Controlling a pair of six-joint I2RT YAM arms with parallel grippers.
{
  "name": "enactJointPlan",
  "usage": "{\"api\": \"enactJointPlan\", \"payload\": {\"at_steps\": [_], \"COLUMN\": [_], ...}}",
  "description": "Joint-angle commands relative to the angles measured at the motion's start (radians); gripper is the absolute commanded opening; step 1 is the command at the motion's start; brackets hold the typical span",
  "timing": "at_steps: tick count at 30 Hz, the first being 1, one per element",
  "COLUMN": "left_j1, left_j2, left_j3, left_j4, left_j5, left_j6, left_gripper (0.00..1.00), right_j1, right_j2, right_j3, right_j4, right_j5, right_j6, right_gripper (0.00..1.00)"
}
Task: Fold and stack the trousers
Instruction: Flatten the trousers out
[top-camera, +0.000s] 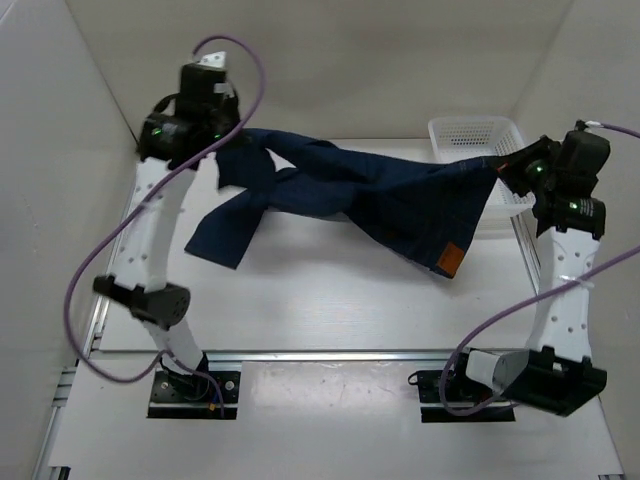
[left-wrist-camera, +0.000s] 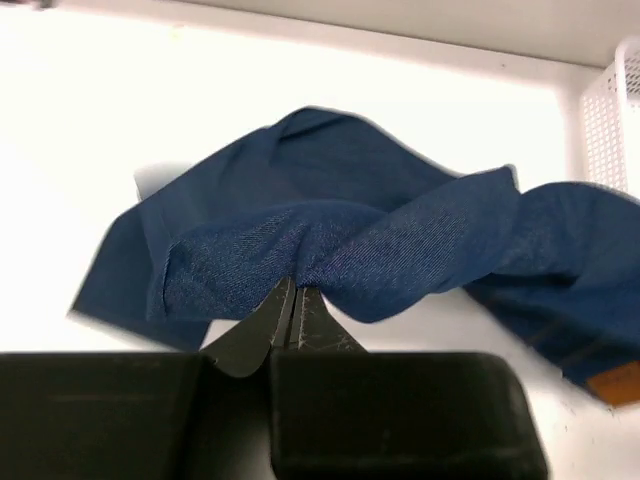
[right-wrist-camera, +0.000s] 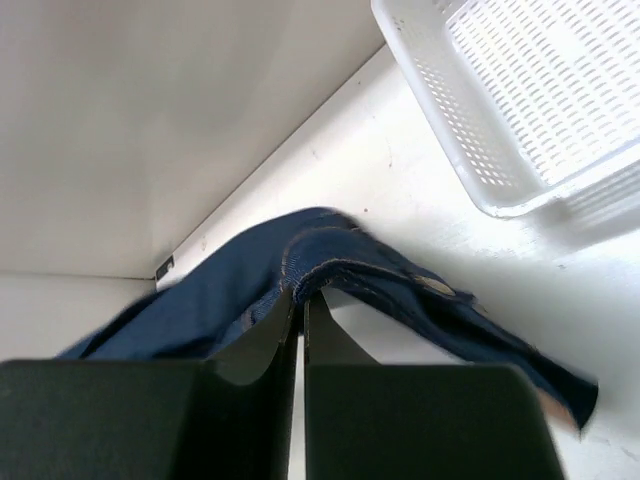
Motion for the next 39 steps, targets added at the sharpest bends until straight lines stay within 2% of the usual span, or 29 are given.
{"api": "enactJointPlan", "payload": {"at_steps": [1, 4, 8, 9, 10, 11, 14, 16, 17, 19, 20, 21, 22, 23, 24, 25, 29, 30, 39], "left_j1": [0.023, 0.066, 0.102, 0.126, 0.146, 0.166, 0.206, 0.206, 0.206, 0.206, 0.217, 0.217, 0.229, 0.229, 0.238, 0.238, 0.272, 0.272, 0.272], "left_j2": [-0.169, -0.241, -0.263, -0.263, -0.237, -0.205, -0.046, -0.025, -0.051, -0.115, -0.190, -0.225, -0.309, -0.319, -0.330, -0.330, -0.330, -0.315, -0.181], "left_j3": [-0.116, -0.220, -0.268, -0.309, -0.334, -0.346, -0.299, -0.331, -0.364, -0.528, -0.593, -0.660, -0.933, -0.973, -1.010, -1.076, -1.223, -1.245, -1.325], "left_j4": [-0.117, -0.091, -0.091, -0.091, -0.061, -0.060, -0.169, -0.169, -0.160, -0.079, -0.050, -0.018, 0.077, 0.107, 0.118, 0.134, 0.252, 0.278, 0.389], "left_j5": [-0.009, -0.026, -0.038, -0.026, -0.006, 0.021, 0.028, -0.023, -0.035, -0.046, -0.046, -0.021, 0.097, 0.118, 0.132, 0.184, 0.305, 0.306, 0.283], "left_j6": [0.003, -0.006, 0.019, 0.019, 0.019, 0.032, 0.014, -0.030, -0.044, -0.072, -0.087, -0.096, -0.141, -0.155, -0.175, -0.201, -0.257, -0.267, -0.307], "left_gripper": [0.10, 0.10, 0.10, 0.43, 0.80, 1.00, 1.00, 1.00, 0.88, 0.63, 0.49, 0.17, 0.10, 0.10, 0.17, 0.34, 0.83, 0.87, 0.88], "right_j1": [-0.007, -0.007, 0.056, 0.056, 0.056, 0.056, 0.056, 0.056, 0.056, 0.056, 0.056, 0.056, 0.056, 0.056, 0.056, 0.056, 0.056, 0.056, 0.056], "right_j2": [-0.128, -0.187, -0.283, -0.305, -0.337, -0.349, -0.384, -0.397, -0.407, -0.407, -0.407, -0.407, -0.374, -0.374, -0.362, -0.351, -0.311, -0.311, -0.256], "right_j3": [0.037, 0.012, -0.085, -0.127, -0.214, -0.254, -0.380, -0.390, -0.390, -0.370, -0.370, -0.357, -0.357, -0.357, -0.366, -0.367, -0.354, -0.354, -0.324], "right_j4": [-0.072, -0.126, -0.201, -0.201, -0.201, -0.210, -0.211, -0.211, -0.211, -0.211, -0.211, -0.220, -0.220, -0.220, -0.220, -0.205, -0.194, -0.194, -0.175], "right_j5": [0.084, 0.095, 0.231, 0.253, 0.271, 0.281, 0.296, 0.307, 0.307, 0.317, 0.328, 0.328, 0.308, 0.296, 0.284, 0.255, 0.209, 0.209, 0.157], "right_j6": [-0.044, -0.064, -0.076, -0.064, -0.047, -0.047, -0.038, -0.047, -0.064, -0.087, -0.096, -0.105, -0.124, -0.124, -0.124, -0.133, -0.155, -0.155, -0.175], "right_gripper": [0.00, 0.00, 0.00, 0.00, 0.00, 0.00, 0.00, 0.00, 0.00, 0.00, 0.00, 0.00, 0.00, 0.00, 0.00, 0.00, 0.00, 0.00, 0.00]}}
